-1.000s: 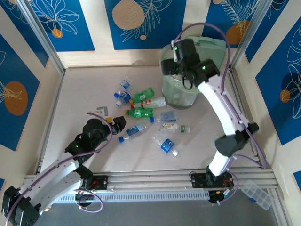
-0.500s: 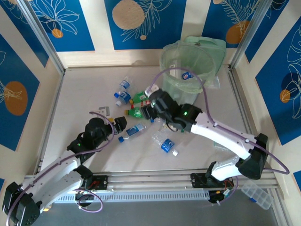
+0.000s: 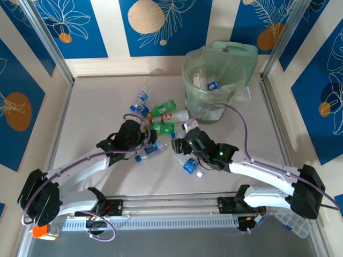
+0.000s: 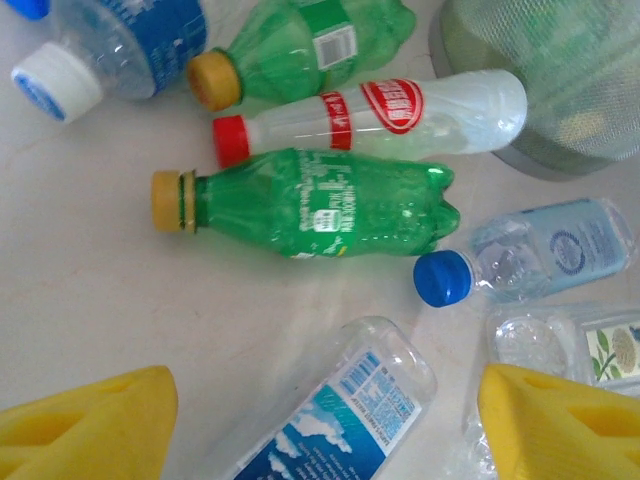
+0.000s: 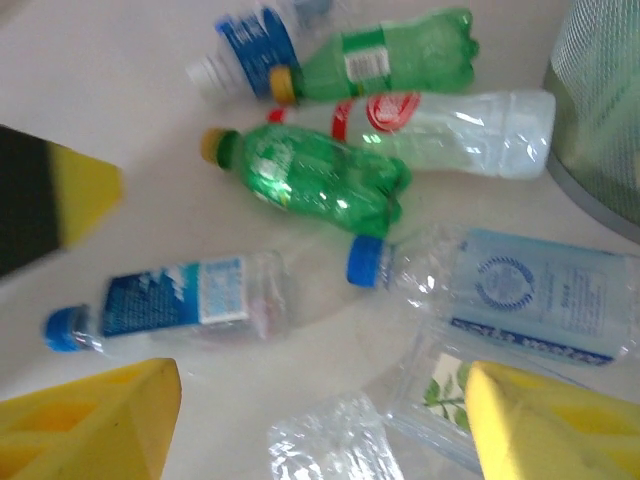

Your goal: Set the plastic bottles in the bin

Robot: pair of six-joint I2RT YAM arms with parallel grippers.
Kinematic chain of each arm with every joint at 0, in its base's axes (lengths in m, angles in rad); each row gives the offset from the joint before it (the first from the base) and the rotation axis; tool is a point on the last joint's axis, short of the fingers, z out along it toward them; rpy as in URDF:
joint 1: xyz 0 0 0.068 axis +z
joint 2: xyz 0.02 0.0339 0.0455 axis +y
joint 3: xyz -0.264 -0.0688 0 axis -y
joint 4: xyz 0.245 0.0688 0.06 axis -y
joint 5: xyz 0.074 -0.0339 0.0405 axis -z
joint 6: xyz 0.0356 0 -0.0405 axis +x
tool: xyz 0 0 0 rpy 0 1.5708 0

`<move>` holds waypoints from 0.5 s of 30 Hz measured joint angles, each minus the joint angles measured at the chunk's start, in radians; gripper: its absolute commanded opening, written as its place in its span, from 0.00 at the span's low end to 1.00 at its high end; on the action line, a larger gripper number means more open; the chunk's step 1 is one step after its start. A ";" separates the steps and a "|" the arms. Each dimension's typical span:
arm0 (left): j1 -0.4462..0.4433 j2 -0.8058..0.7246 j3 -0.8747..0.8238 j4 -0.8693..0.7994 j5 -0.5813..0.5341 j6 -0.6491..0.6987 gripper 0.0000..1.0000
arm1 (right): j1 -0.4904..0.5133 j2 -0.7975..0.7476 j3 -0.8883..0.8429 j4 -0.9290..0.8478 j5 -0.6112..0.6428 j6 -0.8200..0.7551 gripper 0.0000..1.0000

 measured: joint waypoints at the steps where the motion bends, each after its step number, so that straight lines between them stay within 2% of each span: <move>1: -0.018 0.018 0.018 -0.012 -0.012 0.019 0.84 | 0.000 -0.033 -0.024 0.026 -0.011 0.004 0.76; 2: -0.031 0.040 0.032 -0.024 -0.022 0.040 0.90 | -0.001 -0.060 -0.042 0.042 -0.019 0.006 0.76; 7: -0.067 0.177 0.066 -0.112 -0.060 0.122 1.00 | -0.024 -0.127 -0.065 0.077 -0.071 0.024 0.76; 15: -0.085 0.212 0.054 -0.172 -0.050 0.175 1.00 | -0.047 -0.135 -0.069 0.105 -0.152 0.046 0.76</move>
